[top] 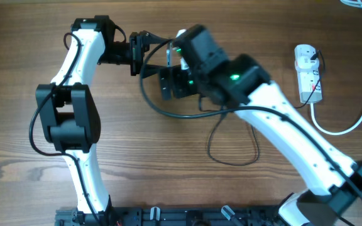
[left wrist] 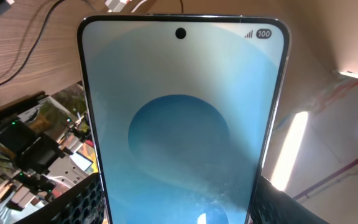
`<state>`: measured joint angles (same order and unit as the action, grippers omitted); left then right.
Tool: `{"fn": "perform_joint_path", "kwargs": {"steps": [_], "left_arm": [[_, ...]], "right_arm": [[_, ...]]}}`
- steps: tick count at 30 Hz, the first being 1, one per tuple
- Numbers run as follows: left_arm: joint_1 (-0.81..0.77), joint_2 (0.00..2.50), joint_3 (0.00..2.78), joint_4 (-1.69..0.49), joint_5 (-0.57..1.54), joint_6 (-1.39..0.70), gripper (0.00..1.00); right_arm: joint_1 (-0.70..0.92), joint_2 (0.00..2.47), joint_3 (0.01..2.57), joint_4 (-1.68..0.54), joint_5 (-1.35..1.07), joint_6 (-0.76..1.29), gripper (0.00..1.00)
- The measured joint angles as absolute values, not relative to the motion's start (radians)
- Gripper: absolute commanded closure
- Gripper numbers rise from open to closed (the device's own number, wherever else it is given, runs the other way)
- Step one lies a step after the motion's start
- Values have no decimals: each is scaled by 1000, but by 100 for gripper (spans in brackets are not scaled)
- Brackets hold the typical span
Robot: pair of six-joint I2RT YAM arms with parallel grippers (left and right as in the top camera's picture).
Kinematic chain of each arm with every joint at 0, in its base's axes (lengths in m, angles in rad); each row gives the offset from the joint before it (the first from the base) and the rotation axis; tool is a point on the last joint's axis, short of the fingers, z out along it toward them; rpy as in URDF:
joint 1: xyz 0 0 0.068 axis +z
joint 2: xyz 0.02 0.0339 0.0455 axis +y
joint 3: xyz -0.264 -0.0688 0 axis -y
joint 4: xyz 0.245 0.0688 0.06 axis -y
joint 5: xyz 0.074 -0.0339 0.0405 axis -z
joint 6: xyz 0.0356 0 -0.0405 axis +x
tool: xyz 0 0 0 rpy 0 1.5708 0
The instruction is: Plug charger to phone and switch on socket
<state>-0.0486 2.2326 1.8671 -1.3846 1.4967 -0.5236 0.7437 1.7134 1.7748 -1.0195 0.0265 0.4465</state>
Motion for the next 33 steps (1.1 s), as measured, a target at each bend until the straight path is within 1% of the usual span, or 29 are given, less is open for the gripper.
{"fn": "perform_joint_path", "kwargs": {"steps": [1, 4, 7, 8, 18, 20, 21, 26, 28, 31, 33], "left_arm": [[-55, 2233, 1867, -1384, 1486, -522, 32], [-78, 2233, 1868, -1384, 1470, -521, 32], [-88, 2233, 1867, -1384, 1460, -521, 32], [-88, 2233, 1867, -1384, 1457, -521, 32], [-88, 2233, 1867, -1384, 1444, -521, 32], [-88, 2233, 1867, -1384, 1444, -521, 32], [-88, 2233, 1868, -1384, 1444, -521, 32], [-88, 2233, 1867, -1388, 1444, -521, 31], [-88, 2233, 1867, -1396, 1443, -521, 31], [-88, 2233, 1867, -1396, 1444, -521, 31], [-88, 2233, 1867, -1399, 1444, -521, 31]], "right_arm": [[760, 1718, 1775, -1008, 52, 457, 1], [816, 1718, 1776, -984, 161, 524, 7], [841, 1718, 1776, -959, 281, 573, 18], [842, 1718, 1776, -945, 318, 581, 20], [842, 1755, 1776, -889, 416, 571, 23], [842, 1777, 1776, -888, 446, 571, 26], [842, 1777, 1776, -888, 455, 571, 30], [842, 1788, 1776, -881, 476, 583, 32], [842, 1795, 1776, -881, 476, 582, 39], [842, 1809, 1776, -881, 476, 580, 41], [842, 1818, 1776, -881, 476, 580, 44]]}}
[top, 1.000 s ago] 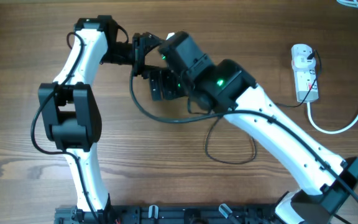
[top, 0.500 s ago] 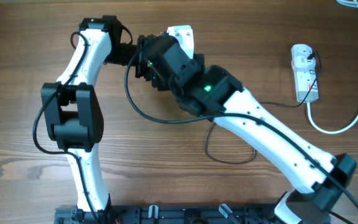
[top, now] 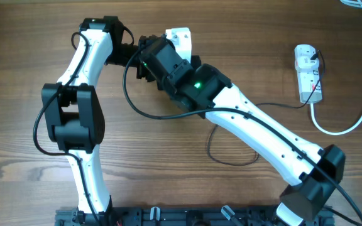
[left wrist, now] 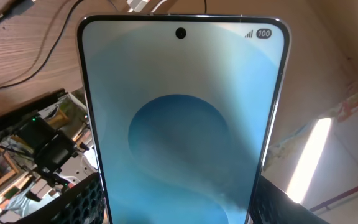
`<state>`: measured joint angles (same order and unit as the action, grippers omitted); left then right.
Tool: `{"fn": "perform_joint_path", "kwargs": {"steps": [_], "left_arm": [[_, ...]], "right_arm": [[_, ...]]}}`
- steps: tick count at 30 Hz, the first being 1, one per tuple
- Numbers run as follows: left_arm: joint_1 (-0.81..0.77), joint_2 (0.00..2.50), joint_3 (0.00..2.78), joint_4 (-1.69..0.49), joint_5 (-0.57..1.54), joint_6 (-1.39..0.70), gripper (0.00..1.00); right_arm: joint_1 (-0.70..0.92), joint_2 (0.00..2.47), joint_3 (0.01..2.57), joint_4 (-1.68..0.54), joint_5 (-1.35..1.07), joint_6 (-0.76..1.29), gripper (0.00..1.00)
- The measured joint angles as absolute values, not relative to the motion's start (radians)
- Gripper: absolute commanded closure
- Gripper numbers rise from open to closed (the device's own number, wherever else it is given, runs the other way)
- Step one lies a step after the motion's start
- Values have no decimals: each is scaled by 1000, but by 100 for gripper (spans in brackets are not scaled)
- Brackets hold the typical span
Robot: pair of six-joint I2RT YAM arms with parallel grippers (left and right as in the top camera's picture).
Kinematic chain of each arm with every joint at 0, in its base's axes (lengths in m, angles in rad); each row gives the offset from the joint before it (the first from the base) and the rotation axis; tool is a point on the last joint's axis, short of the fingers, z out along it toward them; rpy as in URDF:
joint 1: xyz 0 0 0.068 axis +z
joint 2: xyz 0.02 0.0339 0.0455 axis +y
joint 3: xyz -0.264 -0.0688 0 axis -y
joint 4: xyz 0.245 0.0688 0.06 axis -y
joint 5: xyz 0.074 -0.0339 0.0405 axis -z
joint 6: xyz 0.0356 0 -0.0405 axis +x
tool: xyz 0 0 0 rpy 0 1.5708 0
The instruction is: Plug charger to phone and switch on socket
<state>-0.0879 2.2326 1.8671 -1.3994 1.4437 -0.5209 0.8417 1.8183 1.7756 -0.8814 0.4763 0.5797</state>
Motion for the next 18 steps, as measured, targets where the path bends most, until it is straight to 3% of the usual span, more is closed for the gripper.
{"fn": "perform_joint_path", "kwargs": {"steps": [18], "left_arm": [[-88, 2233, 1867, -1402, 1443, -521, 31]], "right_arm": [[842, 1829, 1776, -881, 477, 625, 65]]}}
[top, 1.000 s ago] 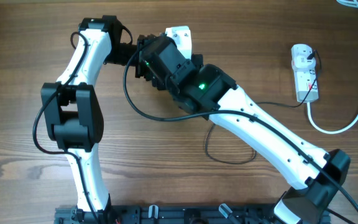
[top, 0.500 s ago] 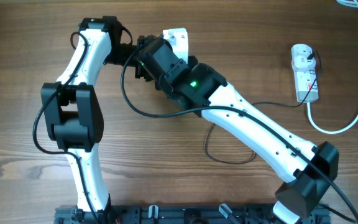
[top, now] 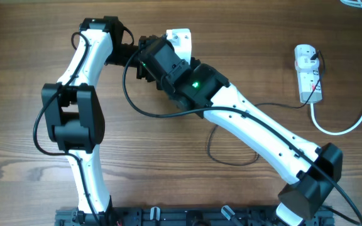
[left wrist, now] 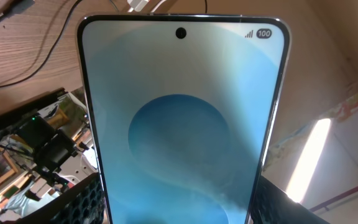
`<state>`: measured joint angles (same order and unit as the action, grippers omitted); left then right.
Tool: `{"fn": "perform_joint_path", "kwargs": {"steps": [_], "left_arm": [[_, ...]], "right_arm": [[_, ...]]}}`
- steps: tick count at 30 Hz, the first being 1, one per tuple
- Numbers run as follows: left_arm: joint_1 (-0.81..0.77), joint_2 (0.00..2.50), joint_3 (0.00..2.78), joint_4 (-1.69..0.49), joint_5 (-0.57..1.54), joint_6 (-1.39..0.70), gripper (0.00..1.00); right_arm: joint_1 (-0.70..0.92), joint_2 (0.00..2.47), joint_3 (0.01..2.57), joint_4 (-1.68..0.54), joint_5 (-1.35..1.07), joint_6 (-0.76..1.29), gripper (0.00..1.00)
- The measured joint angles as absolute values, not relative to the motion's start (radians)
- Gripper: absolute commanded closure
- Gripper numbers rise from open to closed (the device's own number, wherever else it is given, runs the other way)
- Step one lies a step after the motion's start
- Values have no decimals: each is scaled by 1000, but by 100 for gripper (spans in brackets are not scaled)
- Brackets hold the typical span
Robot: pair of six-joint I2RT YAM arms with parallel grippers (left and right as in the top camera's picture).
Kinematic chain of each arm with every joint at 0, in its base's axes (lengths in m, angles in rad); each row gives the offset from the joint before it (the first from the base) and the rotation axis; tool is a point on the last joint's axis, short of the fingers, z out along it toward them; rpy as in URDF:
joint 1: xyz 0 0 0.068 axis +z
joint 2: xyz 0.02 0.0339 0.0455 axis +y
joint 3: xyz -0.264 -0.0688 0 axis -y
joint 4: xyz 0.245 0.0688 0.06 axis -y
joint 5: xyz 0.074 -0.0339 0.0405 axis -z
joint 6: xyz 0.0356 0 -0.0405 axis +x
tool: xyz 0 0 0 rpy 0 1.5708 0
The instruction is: Plug charger to phone and switch on socket
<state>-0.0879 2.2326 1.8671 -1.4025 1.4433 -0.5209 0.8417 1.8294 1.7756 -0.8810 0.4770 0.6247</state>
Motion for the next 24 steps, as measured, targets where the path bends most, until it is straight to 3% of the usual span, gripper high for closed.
{"fn": "perform_joint_path", "kwargs": {"steps": [18, 24], "left_arm": [[-88, 2233, 1867, -1402, 1443, -521, 31], [-88, 2233, 1867, -1403, 1444, -521, 30]], "right_arm": [[842, 1829, 1776, -881, 477, 651, 87], [842, 1829, 1776, -881, 480, 654, 87]]}}
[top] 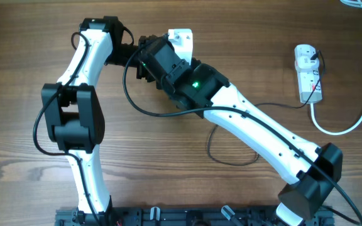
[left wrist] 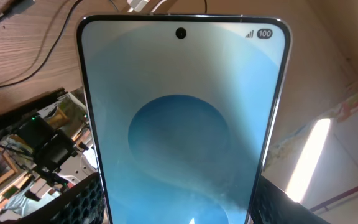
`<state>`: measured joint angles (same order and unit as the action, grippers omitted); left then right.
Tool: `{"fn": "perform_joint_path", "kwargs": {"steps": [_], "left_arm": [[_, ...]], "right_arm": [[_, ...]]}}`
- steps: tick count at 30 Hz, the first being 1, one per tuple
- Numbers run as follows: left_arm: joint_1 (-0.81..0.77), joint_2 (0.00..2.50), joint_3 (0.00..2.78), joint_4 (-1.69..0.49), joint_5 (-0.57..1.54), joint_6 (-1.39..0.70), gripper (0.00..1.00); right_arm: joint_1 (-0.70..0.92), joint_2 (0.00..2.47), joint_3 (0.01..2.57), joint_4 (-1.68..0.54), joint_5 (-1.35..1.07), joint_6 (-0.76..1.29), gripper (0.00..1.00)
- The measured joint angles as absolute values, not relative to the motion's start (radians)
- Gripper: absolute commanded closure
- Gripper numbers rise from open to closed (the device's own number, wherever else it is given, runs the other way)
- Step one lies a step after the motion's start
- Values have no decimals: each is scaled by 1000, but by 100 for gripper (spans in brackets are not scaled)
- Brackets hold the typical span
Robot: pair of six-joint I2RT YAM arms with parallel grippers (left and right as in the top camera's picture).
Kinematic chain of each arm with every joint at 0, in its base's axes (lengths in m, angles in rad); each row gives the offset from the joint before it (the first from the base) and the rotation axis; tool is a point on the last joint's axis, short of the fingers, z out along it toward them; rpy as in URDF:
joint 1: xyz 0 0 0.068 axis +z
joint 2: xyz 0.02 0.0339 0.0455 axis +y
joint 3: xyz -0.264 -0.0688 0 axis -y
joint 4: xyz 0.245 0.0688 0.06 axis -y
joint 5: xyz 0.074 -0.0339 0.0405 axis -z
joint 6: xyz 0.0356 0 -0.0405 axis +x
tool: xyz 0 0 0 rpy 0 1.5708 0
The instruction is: Plug charger to phone and switch on socket
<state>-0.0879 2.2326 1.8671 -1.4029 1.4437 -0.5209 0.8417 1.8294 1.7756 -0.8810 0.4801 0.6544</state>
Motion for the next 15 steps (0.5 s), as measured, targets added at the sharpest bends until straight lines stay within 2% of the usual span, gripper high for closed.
{"fn": "perform_joint_path", "kwargs": {"steps": [2, 6, 9, 10, 12, 15], "left_arm": [[-88, 2233, 1867, -1402, 1444, -521, 28], [-87, 2233, 1868, -1402, 1444, -521, 27], [-86, 2233, 1867, -1402, 1444, -517, 25], [-86, 2233, 1867, -1402, 1444, -517, 21], [-86, 2233, 1867, -1402, 1444, -517, 0], [-86, 2231, 1868, -1402, 1456, -514, 0]], "right_arm": [[842, 1829, 1776, -881, 480, 654, 88], [841, 1829, 1776, -883, 481, 659, 95], [841, 1829, 1776, -884, 480, 670, 95], [841, 1829, 1776, -884, 480, 670, 95], [841, 1829, 1776, -884, 480, 670, 96], [842, 1829, 1776, -891, 473, 764, 96]]}}
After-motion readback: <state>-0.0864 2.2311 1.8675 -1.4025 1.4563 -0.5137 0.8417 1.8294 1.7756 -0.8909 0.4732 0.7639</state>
